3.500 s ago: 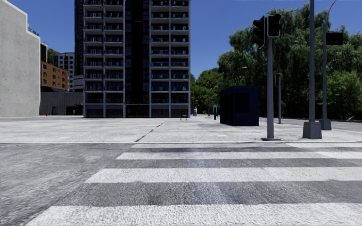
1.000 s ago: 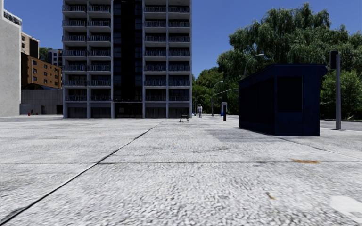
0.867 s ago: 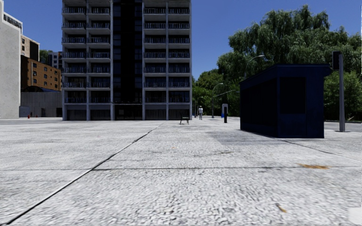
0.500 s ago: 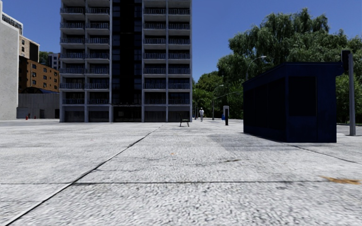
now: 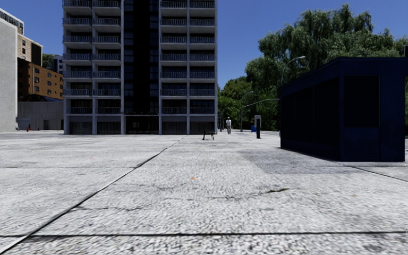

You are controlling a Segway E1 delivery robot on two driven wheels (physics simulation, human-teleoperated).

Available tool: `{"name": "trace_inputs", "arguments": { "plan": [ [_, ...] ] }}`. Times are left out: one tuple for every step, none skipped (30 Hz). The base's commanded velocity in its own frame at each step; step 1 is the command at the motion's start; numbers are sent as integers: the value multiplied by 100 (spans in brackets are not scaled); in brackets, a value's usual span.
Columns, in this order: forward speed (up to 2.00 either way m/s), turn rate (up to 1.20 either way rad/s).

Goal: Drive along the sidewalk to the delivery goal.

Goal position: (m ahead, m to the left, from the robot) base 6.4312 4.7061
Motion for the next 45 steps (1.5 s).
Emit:
{"name": "trace_inputs", "arguments": {
  "plan": [
    [133,0],
    [133,0],
    [133,0],
    [133,3],
    [133,14],
    [133,14],
    [200,28],
    [200,36],
    [200,44],
    [200,47],
    [200,47],
    [200,51],
    [200,53],
    [200,54],
    [200,54],
    [200,55],
    [200,56],
    [200,63],
    [200,69],
    [200,69],
    [200,72],
    [200,72],
    [200,72],
    [200,72],
    [200,72],
    [200,72],
    [200,72],
    [200,72],
    [200,71],
    [200,70],
    [200,69],
    [200,68],
    [200,68],
    [200,66],
    [200,65],
    [200,64],
    [200,64],
    [200,64],
    [200,64],
    [200,64],
    [200,63],
    [200,63],
    [200,63],
    [200,63],
    [200,63]
  ]
}}
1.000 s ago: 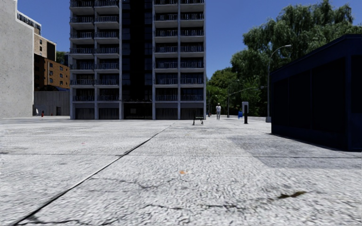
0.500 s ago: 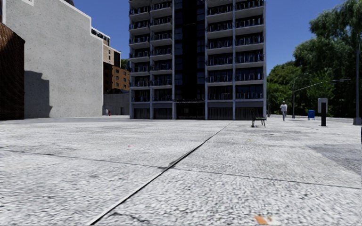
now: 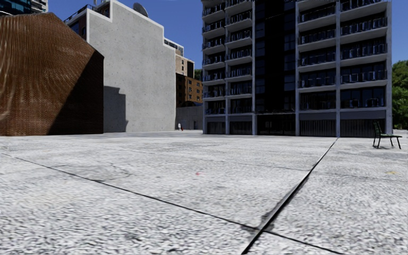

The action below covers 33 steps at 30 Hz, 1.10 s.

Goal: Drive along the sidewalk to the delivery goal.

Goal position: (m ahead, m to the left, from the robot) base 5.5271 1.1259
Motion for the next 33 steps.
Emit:
{"name": "trace_inputs", "arguments": {
  "plan": [
    [200,63],
    [200,63],
    [200,63],
    [200,62],
    [200,61],
    [200,60],
    [200,60],
    [200,59],
    [200,59],
    [200,58],
    [200,58],
    [200,58],
    [200,58],
    [200,55],
    [200,40],
    [200,0],
    [200,0],
    [200,0],
    [200,0],
    [200,0],
    [200,0],
    [200,0],
    [200,0],
    [200,0],
    [200,0],
    [200,0],
    [200,0],
    [200,0],
    [200,0],
    [200,0],
    [200,0],
    [200,0],
    [200,0]
  ]
}}
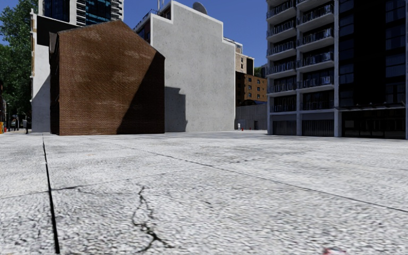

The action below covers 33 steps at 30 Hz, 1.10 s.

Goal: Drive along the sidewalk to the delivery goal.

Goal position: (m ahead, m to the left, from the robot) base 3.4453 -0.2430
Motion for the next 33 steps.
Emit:
{"name": "trace_inputs", "arguments": {
  "plan": [
    [200,0],
    [200,0],
    [200,0],
    [200,0],
    [200,0],
    [200,0],
    [200,0],
    [200,0],
    [200,0],
    [200,0],
    [200,0],
    [200,0],
    [200,0],
    [200,0],
    [200,0],
    [200,0],
    [200,0],
    [200,0],
    [200,0],
    [200,0],
    [200,0],
    [200,-3],
    [196,-15],
    [190,-20],
    [187,-21],
    [187,-21],
    [186,-21],
    [185,-22],
    [185,-26],
    [185,-26],
    [182,-29],
    [180,-29],
    [179,-29]
  ]
}}
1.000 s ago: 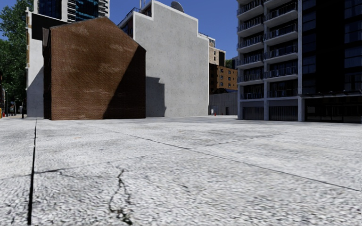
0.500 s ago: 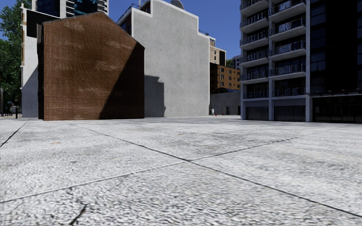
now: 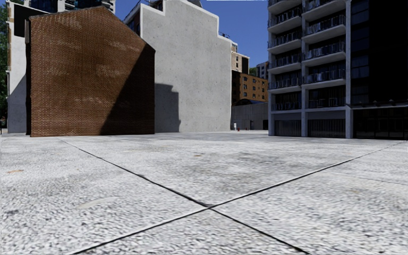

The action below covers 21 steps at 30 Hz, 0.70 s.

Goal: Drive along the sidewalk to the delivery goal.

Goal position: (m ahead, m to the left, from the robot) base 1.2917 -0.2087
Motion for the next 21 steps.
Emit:
{"name": "trace_inputs", "arguments": {
  "plan": [
    [179,-29],
    [179,-29],
    [178,-30],
    [178,-30],
    [177,-30],
    [176,-30],
    [176,-30],
    [166,-30],
    [156,-30],
    [141,-30],
    [141,-30],
    [134,-30],
    [133,-30],
    [132,-30],
    [132,-30],
    [132,-30],
    [132,-30],
    [132,-30],
    [132,-30],
    [132,-30],
    [132,-30]
  ]
}}
